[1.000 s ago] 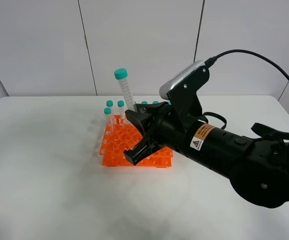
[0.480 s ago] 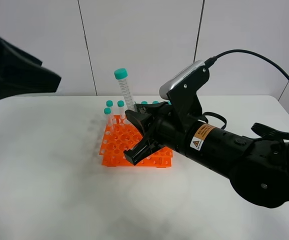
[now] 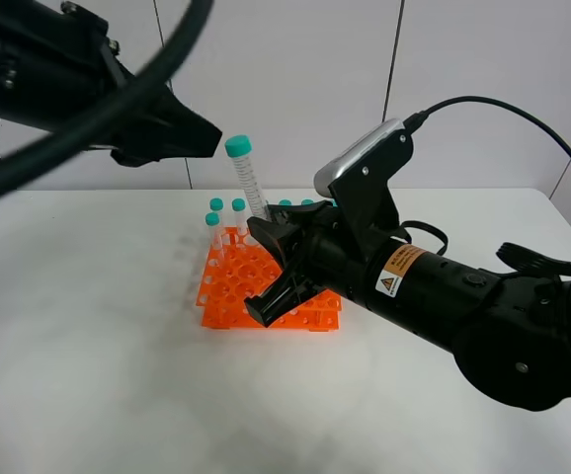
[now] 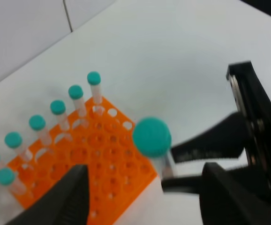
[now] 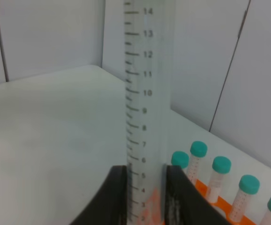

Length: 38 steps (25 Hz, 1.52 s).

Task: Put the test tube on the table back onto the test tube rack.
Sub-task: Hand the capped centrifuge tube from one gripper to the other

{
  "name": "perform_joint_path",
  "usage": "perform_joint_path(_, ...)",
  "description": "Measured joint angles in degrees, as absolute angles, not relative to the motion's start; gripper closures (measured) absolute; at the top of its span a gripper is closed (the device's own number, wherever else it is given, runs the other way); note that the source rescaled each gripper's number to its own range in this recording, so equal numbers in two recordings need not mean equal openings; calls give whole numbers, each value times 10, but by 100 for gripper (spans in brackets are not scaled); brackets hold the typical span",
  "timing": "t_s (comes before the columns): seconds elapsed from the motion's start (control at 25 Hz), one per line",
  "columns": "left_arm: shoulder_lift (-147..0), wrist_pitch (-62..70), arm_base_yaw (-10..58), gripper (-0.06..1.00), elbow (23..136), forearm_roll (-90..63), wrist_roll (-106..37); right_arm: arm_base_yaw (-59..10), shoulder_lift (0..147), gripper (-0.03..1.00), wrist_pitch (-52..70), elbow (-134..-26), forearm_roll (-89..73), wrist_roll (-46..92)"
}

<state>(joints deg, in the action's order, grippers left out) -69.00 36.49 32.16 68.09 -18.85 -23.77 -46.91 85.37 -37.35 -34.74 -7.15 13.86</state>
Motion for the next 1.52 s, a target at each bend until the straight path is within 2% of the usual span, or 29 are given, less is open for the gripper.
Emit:
perform_joint_path(0.44, -759, 316, 322, -3, 681, -259, -264, -469, 854, 97, -373, -347, -71, 143)
perform_joint_path(0.52, -761, 309, 322, 0, 681, -261, -266, -469, 854, 97, -373, -347, -71, 143)
perform_joint_path(0.56, -761, 303, 322, 6, 681, -264, -266, -469, 854, 97, -373, -347, -71, 143)
perform_joint_path(0.6, -761, 299, 322, 18, 681, -266, -266, -469, 854, 97, -373, -347, -71, 144)
perform_joint_path(0.76, -761, 301, 322, 73, 681, -275, -267, -469, 854, 97, -373, -347, -71, 151)
perform_joint_path(0.84, -761, 304, 322, 94, 681, -278, -270, -469, 854, 97, -373, -347, -71, 154)
perform_joint_path(1.2, -761, 305, 322, 94, 681, -294, -279, -469, 854, 97, -376, -347, -72, 157)
perform_joint_path(1.52, -761, 293, 321, 94, 681, -360, -348, -468, 852, 97, -397, -345, -78, 156)
